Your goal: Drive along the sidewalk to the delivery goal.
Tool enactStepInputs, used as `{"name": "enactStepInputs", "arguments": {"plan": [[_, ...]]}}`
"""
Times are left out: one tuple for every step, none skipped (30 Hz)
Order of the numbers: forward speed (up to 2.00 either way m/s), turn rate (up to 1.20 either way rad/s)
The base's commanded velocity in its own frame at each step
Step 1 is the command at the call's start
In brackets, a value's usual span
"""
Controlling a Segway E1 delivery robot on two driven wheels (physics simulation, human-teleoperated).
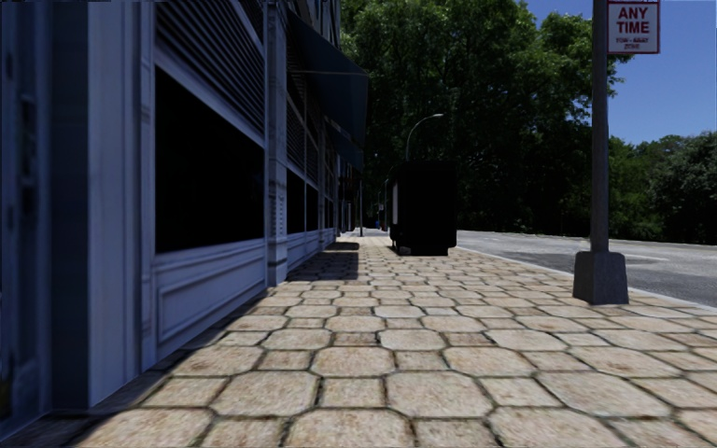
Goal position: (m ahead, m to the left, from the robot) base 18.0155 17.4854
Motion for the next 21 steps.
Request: {"name": "enactStepInputs", "arguments": {"plan": [[2.00, 0.00], [2.00, 0.00], [2.00, 0.00], [2.00, 0.00], [2.00, 0.00], [2.00, 0.00], [2.00, 0.00], [2.00, 0.00], [2.00, 0.00], [2.00, 0.00], [2.00, 0.00], [2.00, 0.00], [2.00, 0.00], [2.00, 0.00], [2.00, 0.00], [2.00, 0.00], [2.00, 0.00], [2.00, 0.00], [2.00, 0.00], [2.00, 0.00], [2.00, 0.00]]}}
